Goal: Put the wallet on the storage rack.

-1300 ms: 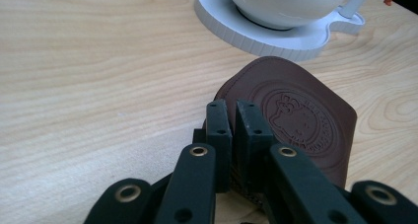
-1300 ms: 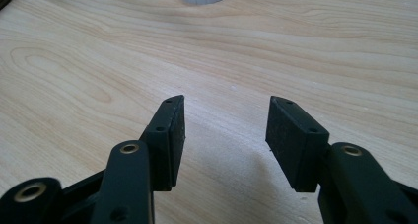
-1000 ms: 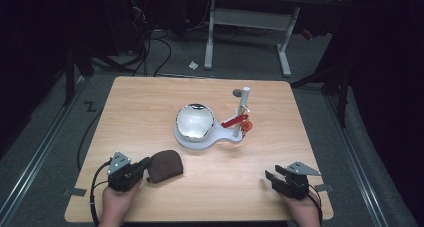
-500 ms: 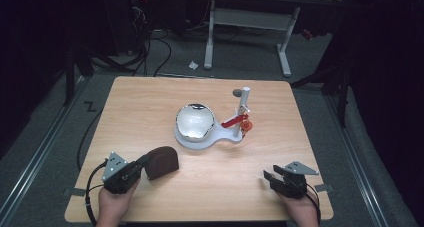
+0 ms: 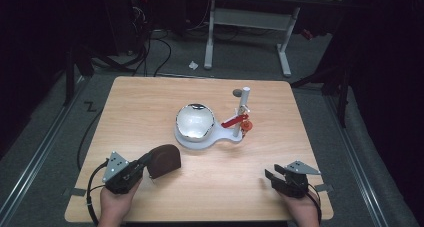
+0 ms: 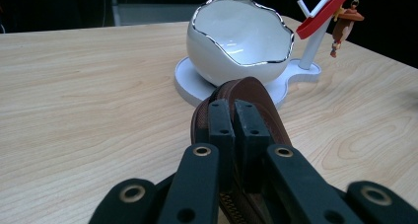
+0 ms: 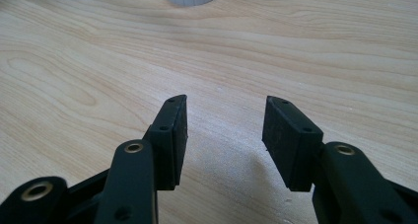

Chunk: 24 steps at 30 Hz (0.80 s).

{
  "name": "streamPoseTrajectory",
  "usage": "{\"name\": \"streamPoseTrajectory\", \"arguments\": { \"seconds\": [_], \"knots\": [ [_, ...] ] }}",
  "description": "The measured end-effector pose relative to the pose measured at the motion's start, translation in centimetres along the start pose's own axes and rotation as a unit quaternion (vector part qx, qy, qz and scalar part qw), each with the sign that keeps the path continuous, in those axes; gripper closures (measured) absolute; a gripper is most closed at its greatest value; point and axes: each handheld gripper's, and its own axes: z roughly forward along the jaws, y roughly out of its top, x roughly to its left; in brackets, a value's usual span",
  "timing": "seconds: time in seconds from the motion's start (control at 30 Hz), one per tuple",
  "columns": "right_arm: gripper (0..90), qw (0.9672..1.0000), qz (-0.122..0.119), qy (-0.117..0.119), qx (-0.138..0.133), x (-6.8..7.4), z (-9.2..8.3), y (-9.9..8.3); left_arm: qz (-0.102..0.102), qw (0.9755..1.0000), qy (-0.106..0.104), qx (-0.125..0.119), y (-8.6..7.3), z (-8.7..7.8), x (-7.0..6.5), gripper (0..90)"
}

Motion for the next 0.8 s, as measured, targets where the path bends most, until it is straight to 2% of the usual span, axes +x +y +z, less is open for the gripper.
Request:
{"name": "streamPoseTrajectory", "arguments": {
  "seconds": [0.27,0.43,0.8],
  "knots": [
    [52.6,1.0000,0.001,0.000,-0.002,-0.1,-0.3,-0.1,0.000,1.0000,0.002,-0.005,0.7,0.3,-0.1,87.3],
    [53.1,1.0000,0.000,0.001,-0.004,-0.1,-0.3,0.0,0.009,0.9999,0.003,-0.007,1.5,0.3,-0.4,87.3],
    [53.6,1.0000,-0.001,0.004,-0.006,-0.1,-0.4,0.0,0.011,0.9999,0.003,-0.013,3.2,0.7,-0.8,87.4]
  ]
}}
